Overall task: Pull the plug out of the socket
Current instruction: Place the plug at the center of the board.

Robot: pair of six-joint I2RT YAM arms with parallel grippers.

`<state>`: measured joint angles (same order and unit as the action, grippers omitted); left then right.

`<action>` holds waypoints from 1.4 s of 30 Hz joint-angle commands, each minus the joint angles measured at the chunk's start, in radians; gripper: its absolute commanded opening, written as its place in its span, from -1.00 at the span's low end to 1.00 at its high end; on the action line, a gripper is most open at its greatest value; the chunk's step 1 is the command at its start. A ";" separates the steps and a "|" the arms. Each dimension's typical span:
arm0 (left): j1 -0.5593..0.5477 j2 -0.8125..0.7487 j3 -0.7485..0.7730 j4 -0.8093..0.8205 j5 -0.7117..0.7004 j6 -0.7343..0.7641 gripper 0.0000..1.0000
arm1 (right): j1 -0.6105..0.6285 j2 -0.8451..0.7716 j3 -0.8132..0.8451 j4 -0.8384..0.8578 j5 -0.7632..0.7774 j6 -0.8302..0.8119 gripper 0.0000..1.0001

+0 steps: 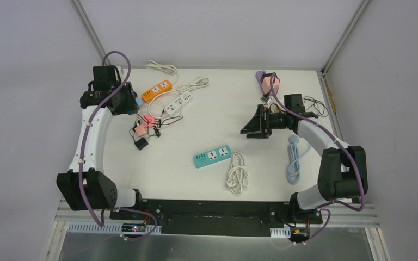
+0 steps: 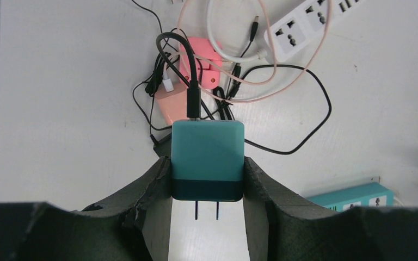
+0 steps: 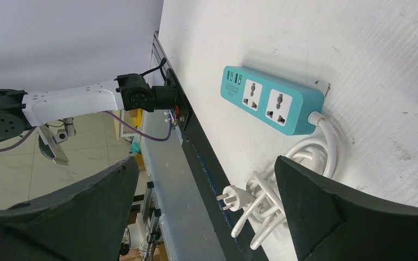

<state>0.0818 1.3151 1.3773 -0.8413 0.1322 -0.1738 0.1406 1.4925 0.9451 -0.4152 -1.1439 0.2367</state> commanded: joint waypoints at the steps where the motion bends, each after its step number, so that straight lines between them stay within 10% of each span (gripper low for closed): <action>1: 0.043 0.053 -0.021 0.062 0.033 0.030 -1.00 | -0.007 -0.023 0.036 -0.003 0.008 -0.038 1.00; 22: 0.201 0.332 -0.110 0.140 0.118 0.037 -0.95 | -0.008 -0.017 0.029 -0.019 0.024 -0.070 1.00; 42: 0.215 0.373 -0.085 0.138 0.150 0.013 0.11 | -0.007 -0.015 0.029 -0.036 0.034 -0.097 0.99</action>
<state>0.2897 1.7725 1.2762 -0.7132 0.2886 -0.1604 0.1394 1.4929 0.9451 -0.4515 -1.1103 0.1726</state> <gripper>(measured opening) 0.498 0.996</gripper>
